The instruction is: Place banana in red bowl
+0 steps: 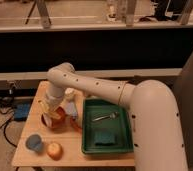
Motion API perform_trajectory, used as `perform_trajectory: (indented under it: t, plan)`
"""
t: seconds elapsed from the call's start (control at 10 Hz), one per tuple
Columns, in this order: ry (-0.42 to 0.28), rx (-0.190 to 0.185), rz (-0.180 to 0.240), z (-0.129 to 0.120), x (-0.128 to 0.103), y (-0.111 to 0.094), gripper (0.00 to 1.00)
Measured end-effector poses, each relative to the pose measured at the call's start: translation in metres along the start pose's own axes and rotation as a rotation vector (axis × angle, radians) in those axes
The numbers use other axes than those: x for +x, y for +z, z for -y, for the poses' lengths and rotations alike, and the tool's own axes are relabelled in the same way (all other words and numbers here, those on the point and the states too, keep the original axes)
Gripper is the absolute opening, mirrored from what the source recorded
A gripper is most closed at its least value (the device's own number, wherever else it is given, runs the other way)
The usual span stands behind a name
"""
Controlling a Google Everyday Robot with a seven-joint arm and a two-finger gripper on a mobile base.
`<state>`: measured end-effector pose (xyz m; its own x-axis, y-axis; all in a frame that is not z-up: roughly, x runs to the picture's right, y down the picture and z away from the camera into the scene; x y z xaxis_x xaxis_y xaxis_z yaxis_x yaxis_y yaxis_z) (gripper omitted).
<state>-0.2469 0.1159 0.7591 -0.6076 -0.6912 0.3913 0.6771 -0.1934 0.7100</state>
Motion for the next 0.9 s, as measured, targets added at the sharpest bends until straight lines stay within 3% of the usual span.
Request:
perform_trajectory:
  t: [0.9]
  plan:
    - [-0.019, 0.017, 0.006, -0.0006, 0.001, 0.0033, 0.0]
